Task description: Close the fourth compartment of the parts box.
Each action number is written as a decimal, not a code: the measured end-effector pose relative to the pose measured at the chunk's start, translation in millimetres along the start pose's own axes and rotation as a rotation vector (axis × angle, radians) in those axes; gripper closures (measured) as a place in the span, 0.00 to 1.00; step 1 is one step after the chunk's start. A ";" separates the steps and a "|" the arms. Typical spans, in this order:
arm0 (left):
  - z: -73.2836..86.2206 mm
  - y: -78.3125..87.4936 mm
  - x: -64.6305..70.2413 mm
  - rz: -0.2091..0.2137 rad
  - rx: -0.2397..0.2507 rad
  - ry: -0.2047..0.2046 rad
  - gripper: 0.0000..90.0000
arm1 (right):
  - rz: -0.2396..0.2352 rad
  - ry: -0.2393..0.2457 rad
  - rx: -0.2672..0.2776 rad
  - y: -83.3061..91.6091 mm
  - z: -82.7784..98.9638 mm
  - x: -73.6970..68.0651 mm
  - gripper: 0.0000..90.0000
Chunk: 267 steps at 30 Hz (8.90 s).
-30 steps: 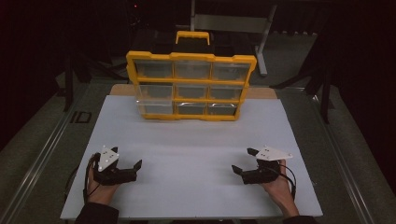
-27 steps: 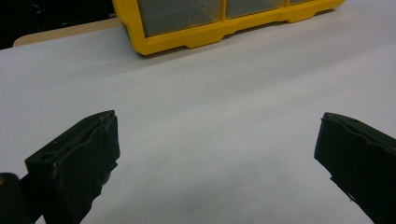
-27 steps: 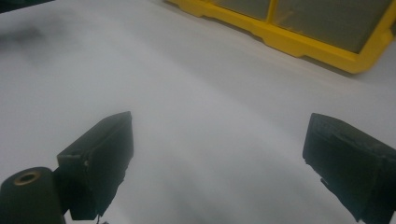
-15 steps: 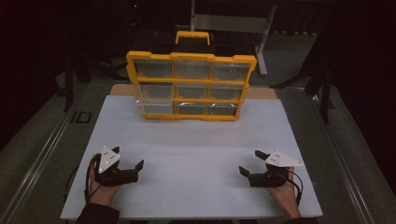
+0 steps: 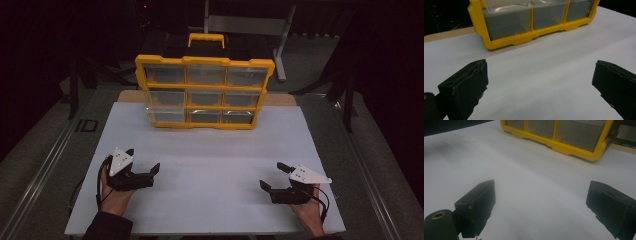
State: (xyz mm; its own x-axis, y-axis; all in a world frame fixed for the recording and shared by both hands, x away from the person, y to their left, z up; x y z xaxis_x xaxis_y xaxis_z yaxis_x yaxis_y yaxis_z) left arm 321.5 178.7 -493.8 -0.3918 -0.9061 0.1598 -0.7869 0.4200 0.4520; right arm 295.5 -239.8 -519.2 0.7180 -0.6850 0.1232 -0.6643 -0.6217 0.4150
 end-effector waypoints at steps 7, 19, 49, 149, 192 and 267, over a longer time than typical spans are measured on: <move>-17.9 -5.1 1.4 -0.009 0.017 -0.006 0.01 | 0.004 -0.004 0.007 1.8 0.7 0.2 0.10; -45.0 -12.8 5.4 -0.036 0.058 -0.015 0.08 | 0.015 0.015 0.002 0.2 0.9 -2.8 0.10; -86.1 -40.0 20.8 -0.101 0.085 -0.140 0.67 | 0.007 0.015 0.002 -2.8 2.2 -4.2 0.10; -124.1 -110.6 0.9 -0.235 0.037 -0.048 1.00 | 0.010 0.019 0.009 -3.4 2.6 -3.2 0.10; -133.4 -127.4 -5.6 -0.265 0.025 -0.035 1.00 | 0.008 0.016 0.016 -3.7 2.8 -1.9 0.10; -112.5 -53.5 30.8 -0.031 0.008 -0.217 0.62 | 0.004 0.023 0.015 -5.2 0.5 -6.5 0.10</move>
State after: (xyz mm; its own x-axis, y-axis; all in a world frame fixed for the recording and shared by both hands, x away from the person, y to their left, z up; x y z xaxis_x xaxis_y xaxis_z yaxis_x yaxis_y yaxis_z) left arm 405.2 122.5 -414.3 -0.4599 -0.8867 -0.0475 -0.8038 0.3929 0.4467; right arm 294.2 -232.4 -522.6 0.7203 -0.6782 0.1458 -0.6697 -0.6249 0.4013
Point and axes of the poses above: each handheld gripper's, and its own axes: y roughly backward along the jaws, z roughly out of its underside, x roughly to its right, the point moved 7 cm from there along -y, roughly forward along the jaws, and after that the axes turned 10 degrees about y, right-handed, at the moved point
